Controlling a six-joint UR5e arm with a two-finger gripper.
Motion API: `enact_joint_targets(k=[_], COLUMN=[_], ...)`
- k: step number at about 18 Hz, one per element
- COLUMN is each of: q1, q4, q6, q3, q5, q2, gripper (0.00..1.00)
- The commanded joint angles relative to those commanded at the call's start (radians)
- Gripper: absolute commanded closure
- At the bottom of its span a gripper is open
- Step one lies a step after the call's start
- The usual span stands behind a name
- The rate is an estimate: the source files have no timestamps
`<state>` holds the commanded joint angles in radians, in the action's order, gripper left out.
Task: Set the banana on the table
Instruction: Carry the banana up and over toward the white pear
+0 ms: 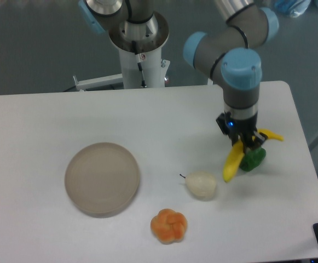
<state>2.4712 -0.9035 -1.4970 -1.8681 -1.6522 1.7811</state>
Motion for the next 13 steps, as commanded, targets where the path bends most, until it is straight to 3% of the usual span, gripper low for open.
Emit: enact_joint_targets(k=[7,13], q1=[-0.011,-0.067], q4=[0.005,0.012], q6=[0.009,0.254], q3=[-0.181,-0.230], q5=[0.158,0.164], q2=[-0.084,-0.077], gripper=[0.86,0.85])
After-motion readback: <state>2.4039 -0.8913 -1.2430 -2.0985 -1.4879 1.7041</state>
